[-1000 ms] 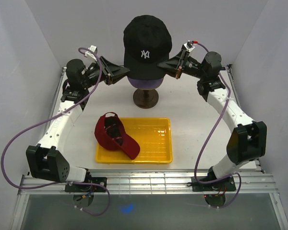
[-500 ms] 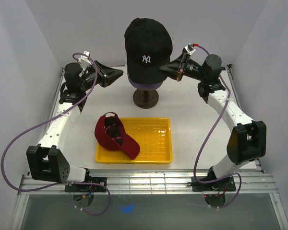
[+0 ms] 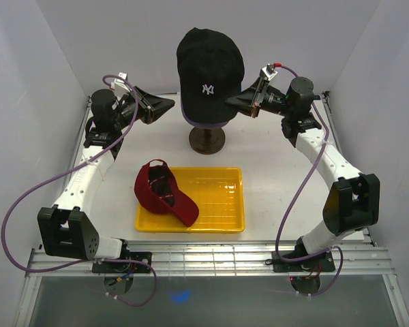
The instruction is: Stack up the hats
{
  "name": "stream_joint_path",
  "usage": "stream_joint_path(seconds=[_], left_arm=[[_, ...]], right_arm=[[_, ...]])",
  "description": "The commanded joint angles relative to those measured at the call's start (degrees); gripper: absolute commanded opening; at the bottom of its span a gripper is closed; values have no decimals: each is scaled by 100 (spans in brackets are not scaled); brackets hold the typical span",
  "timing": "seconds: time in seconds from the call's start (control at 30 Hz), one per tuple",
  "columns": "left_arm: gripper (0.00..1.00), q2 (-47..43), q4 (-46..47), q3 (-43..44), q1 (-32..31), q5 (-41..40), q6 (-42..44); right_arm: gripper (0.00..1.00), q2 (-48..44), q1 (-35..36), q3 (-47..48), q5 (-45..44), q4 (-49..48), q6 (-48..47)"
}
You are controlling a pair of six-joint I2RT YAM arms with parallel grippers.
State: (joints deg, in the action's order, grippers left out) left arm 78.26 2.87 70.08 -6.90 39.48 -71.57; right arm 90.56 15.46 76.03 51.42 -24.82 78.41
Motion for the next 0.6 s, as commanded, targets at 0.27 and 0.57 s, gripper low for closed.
stream_joint_path(seconds=[0.27,0.57], left_arm=[[0,-188,82,110,-5,59,55],[0,-171,73,190,-5,77,38]], right_arm=[[13,76,-140,-71,-589,1427,-906],[38,-56,-140,184,-765,1892,-1205]])
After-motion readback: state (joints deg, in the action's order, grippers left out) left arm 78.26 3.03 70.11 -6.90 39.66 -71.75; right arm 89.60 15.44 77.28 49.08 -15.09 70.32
